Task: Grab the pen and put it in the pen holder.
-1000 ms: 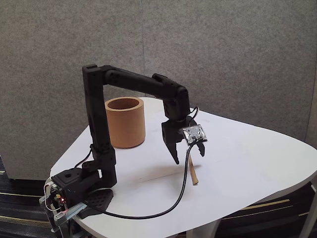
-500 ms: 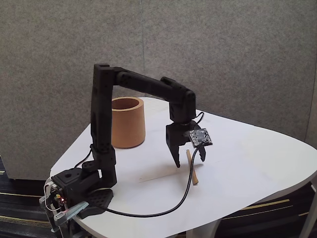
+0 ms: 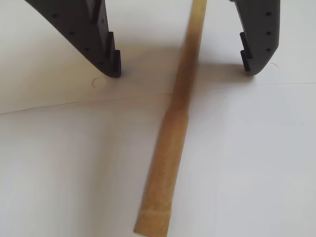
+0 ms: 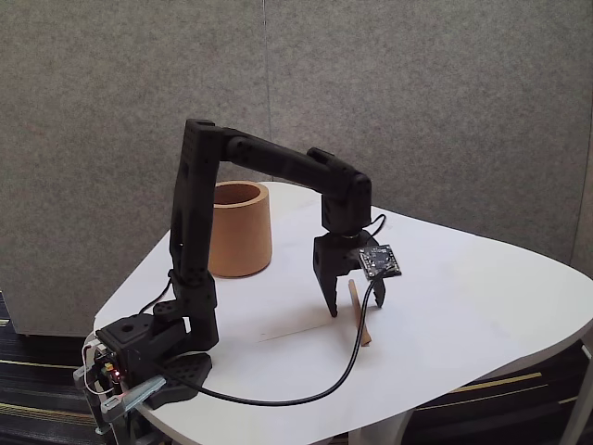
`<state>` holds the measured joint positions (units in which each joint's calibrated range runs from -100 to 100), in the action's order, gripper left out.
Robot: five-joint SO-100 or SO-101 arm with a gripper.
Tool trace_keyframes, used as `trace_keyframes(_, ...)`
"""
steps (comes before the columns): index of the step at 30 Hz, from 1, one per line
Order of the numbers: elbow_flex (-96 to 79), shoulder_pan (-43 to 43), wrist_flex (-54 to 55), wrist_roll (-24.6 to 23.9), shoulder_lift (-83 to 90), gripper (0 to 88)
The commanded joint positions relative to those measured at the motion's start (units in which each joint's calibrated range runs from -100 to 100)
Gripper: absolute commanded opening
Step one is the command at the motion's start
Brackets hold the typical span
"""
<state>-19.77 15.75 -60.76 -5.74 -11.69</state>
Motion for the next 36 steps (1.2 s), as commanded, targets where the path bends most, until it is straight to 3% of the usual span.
trace_keyframes(1, 0.36, -0.09, 0.42, -0.29, -0.8, 34.9)
trace_keyframes(8, -0.45, -0.09, 0.51, -0.29, -0.96, 31.4)
trace_keyframes(10, -0.45, -0.09, 0.51, -0.29, -1.04, 21.8)
trace_keyframes(13, -0.09, -0.23, 0.42, -0.29, -1.86, 0.0)
trace_keyframes(32, 0.18, -0.09, -0.85, -0.29, -1.21, 0.7)
trace_keyframes(36, 2.17, -0.16, -1.95, -0.29, 5.54, 0.7)
